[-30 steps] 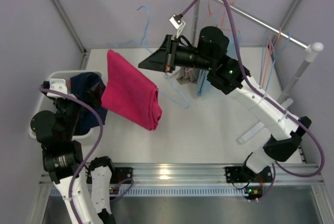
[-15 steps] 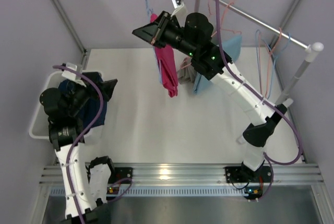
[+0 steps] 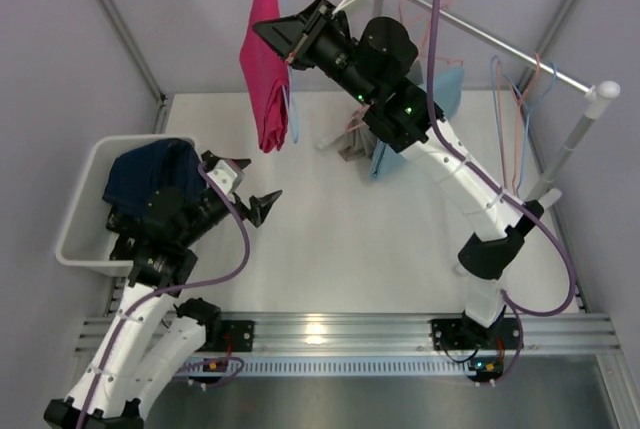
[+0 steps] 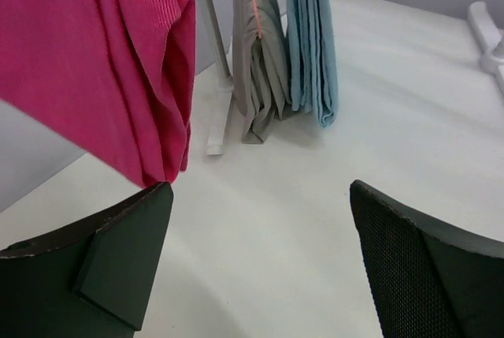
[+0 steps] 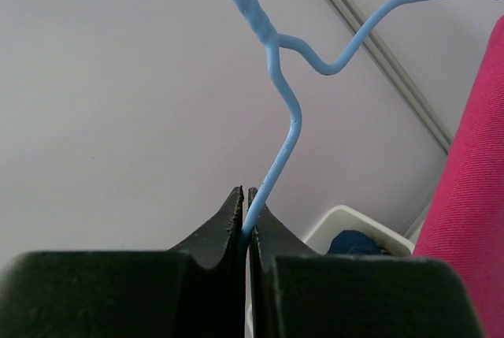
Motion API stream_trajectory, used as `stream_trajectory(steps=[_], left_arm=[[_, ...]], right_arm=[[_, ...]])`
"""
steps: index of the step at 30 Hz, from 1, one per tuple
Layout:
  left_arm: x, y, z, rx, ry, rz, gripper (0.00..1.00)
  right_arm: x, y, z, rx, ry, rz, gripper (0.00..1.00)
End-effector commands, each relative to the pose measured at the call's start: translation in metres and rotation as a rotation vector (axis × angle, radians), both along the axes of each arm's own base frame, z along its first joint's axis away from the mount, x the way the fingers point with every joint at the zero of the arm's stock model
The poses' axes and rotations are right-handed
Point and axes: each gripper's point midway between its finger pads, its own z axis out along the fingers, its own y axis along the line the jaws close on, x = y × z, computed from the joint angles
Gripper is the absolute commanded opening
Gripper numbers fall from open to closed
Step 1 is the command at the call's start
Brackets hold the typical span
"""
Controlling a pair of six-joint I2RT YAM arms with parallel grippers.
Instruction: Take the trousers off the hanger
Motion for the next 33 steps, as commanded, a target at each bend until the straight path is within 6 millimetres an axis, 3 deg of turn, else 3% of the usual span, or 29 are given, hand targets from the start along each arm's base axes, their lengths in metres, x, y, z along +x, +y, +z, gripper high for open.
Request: stream_trajectory(steps=[1, 3, 5, 7, 10, 13, 16, 20, 22, 26, 33], left_arm=[[0.016, 0.013, -0.002, 0.048, -0.133, 0.148, 0.99], [0.018, 0.004, -0.015, 0.054, -0.122, 0.151, 0.99], [0.026, 0.000, -0.016, 0.045, -0.136, 0.193, 0.99], [0.028, -0.018, -0.024, 0.039, -0.118, 0.166, 0.99], [0.030, -0.042, -0.022, 0.003, -0.117, 0.143, 0.99], [0.040, -0.053, -0.019, -0.053, -0.111, 0.184, 0.99], [0.053, -0.055, -0.019, -0.108, -0.067, 0.238, 0.99], [0.068, -0.058, 0.000, -0.162, -0.056, 0.280, 0.99], [0.073, -0.066, 0.001, -0.175, -0.019, 0.273, 0.98], [0.075, -0.078, 0.016, -0.203, -0.025, 0.227, 0.93], [0.091, -0.055, 0.032, -0.223, -0.067, 0.365, 0.75]], right_arm=[[-0.031, -0.050, 0.103, 0.234, -0.264, -0.135, 0.00], [-0.029, -0.049, 0.100, 0.219, -0.257, -0.162, 0.00], [-0.027, -0.049, 0.097, 0.208, -0.245, -0.188, 0.00], [-0.025, -0.051, 0.097, 0.205, -0.240, -0.206, 0.00], [-0.022, -0.053, 0.095, 0.199, -0.231, -0.226, 0.00], [-0.023, -0.057, 0.098, 0.200, -0.234, -0.232, 0.00], [-0.027, -0.060, 0.100, 0.203, -0.237, -0.232, 0.00], [-0.030, -0.064, 0.103, 0.210, -0.233, -0.226, 0.00], [-0.031, -0.065, 0.104, 0.211, -0.228, -0.226, 0.00], [-0.031, -0.064, 0.103, 0.208, -0.230, -0.232, 0.00], [-0.037, -0.066, 0.106, 0.204, -0.237, -0.218, 0.00]])
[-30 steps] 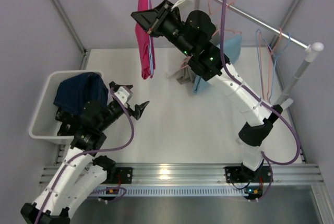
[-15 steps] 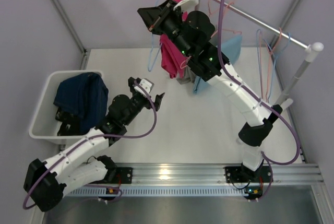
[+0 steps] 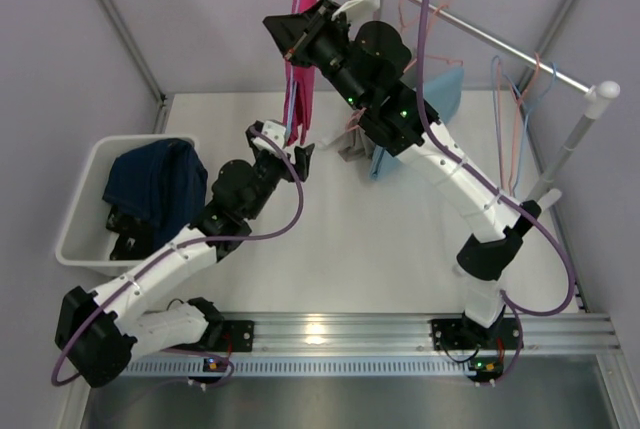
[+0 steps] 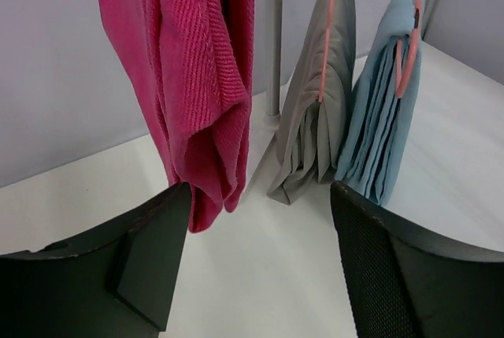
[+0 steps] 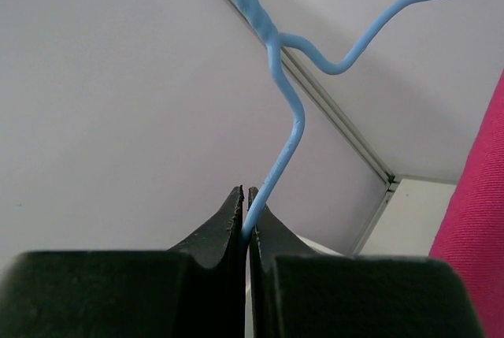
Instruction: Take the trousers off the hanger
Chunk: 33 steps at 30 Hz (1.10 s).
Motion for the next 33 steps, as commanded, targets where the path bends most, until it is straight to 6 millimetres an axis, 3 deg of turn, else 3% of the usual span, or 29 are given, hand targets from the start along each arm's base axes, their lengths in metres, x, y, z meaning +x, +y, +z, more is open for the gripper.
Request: stream_trajectory(steps=[1, 9, 15, 18, 21, 33], left_arm=[[0.008, 0.015, 0.042, -0.077, -0.096, 0.084, 0.73], [0.027, 0.055, 0.077, -0.111, -0.189, 0.204, 0.61], [0.029, 0.052, 0.091, -0.107, -0.234, 0.179, 0.48], [0.028, 0.047, 0.098, -0.101, -0.274, 0.154, 0.51], [0.024, 0.038, 0.104, -0.078, -0.314, 0.095, 0.62], [0.017, 0.014, 0.116, -0.044, -0.389, -0.029, 0.70]], right_arm=[[-0.062, -0.055, 0.114, 0.215, -0.258, 0.022, 0.00], [-0.068, -0.048, 0.112, 0.220, -0.252, 0.069, 0.00], [-0.075, -0.042, 0.111, 0.225, -0.240, 0.105, 0.00], [-0.077, -0.041, 0.108, 0.225, -0.231, 0.123, 0.00], [-0.078, -0.041, 0.107, 0.229, -0.222, 0.132, 0.00], [-0.082, -0.039, 0.110, 0.251, -0.209, 0.109, 0.00]])
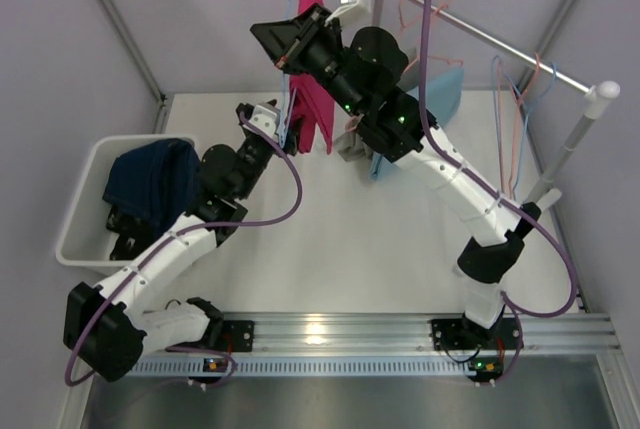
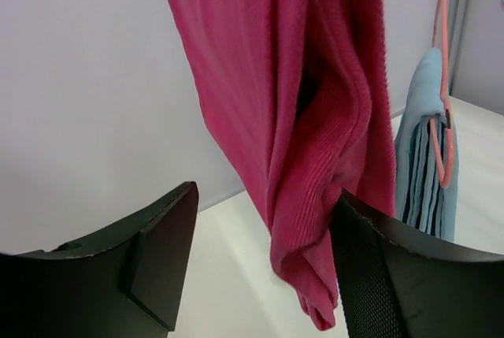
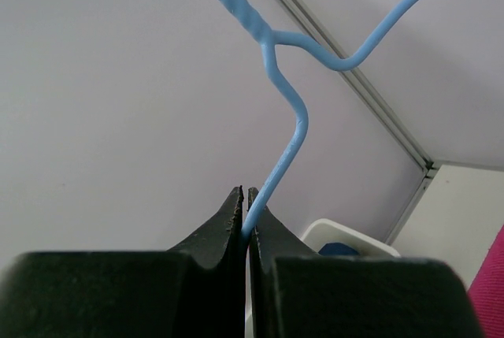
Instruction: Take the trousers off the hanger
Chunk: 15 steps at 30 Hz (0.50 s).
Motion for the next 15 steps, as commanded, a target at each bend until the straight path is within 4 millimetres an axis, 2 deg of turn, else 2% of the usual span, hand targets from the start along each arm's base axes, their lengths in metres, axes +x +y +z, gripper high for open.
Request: stream_trajectory(steps=[1, 8, 10, 11, 12, 15], left_arm=[[-0.013, -0.005, 0.054, -0.083, -0.144, -0.059, 0.70], [-0.023, -0.017, 0.052, -0.107, -0.114, -0.134, 0.75], [-0.016, -0.011, 0.054, -0.126, -0.106, -0.086, 0.70], [-0.008, -0.001, 0.054, -0.146, -0.092, -0.015, 0.68], [-0.002, 0.002, 0.051, -0.147, -0.082, 0.014, 0.62], [0.003, 0.011, 0.053, -0.143, -0.090, 0.064, 0.57]], right_arm=[[-0.058, -0.053, 0.105, 0.229, -0.215, 0.015, 0.00], [-0.061, -0.054, 0.110, 0.242, -0.234, 0.008, 0.00], [-0.064, -0.054, 0.112, 0.247, -0.238, 0.019, 0.00], [-0.066, -0.054, 0.113, 0.247, -0.238, 0.024, 0.00], [-0.068, -0.055, 0.114, 0.246, -0.242, 0.031, 0.00], [-0.072, -0.057, 0.116, 0.248, -0.246, 0.040, 0.00]])
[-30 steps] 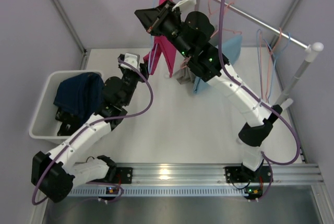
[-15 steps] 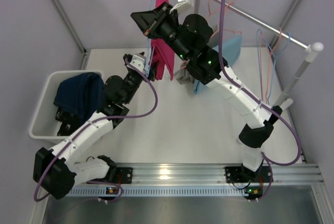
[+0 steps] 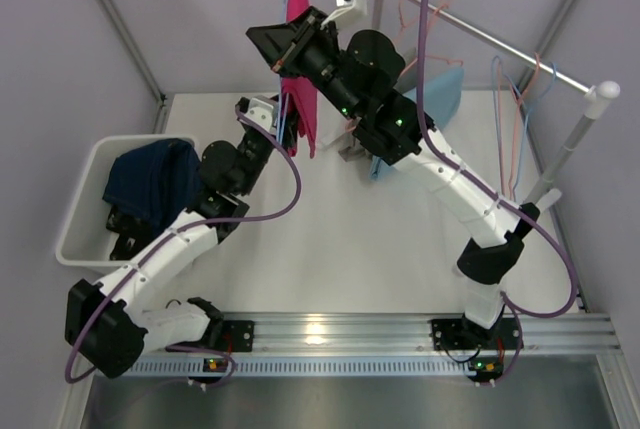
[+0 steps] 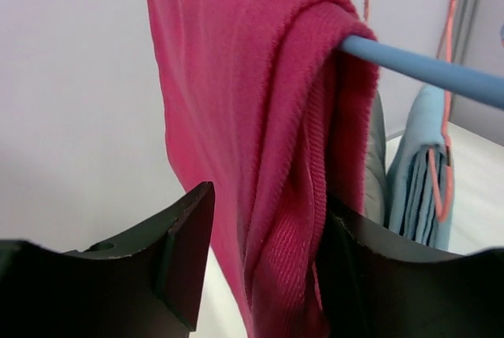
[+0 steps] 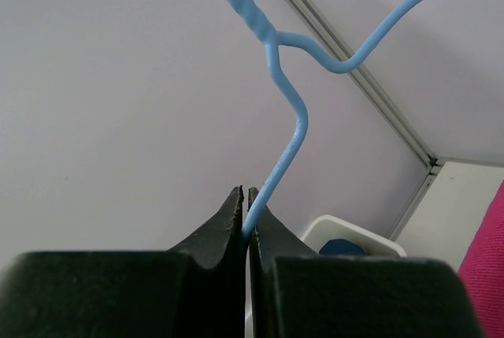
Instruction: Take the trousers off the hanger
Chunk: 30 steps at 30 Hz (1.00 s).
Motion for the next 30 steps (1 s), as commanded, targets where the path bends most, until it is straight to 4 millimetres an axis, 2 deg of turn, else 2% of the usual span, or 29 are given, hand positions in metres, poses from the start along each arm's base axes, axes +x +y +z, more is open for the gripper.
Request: stream_trajectory(steps=[1, 8, 14, 18, 24, 30], left_arm=[[0.003, 0.018, 0.039, -0.079, -0.088, 0.082, 0.55], [-0.003, 0.018, 0.036, -0.025, -0.129, 0.075, 0.54], [-0.016, 0.014, 0.030, 0.024, -0.141, 0.020, 0.65], [-0.017, 0.019, 0.024, 0.037, -0.133, 0.045, 0.65], [-0.010, 0.022, 0.031, 0.030, -0.142, 0.078, 0.64], [-0.004, 0.018, 0.037, 0.017, -0.161, 0.075, 0.64]], right_arm=[[-0.066, -0.066, 0.118, 0.251, -0.250, 0.032, 0.00], [-0.074, -0.070, 0.121, 0.238, -0.267, 0.044, 0.00], [-0.072, -0.081, 0.131, 0.252, -0.305, -0.009, 0.00], [-0.073, -0.082, 0.131, 0.248, -0.305, -0.008, 0.00], [-0.074, -0.071, 0.120, 0.237, -0.259, 0.044, 0.00], [-0.079, -0.070, 0.119, 0.243, -0.239, 0.078, 0.00]])
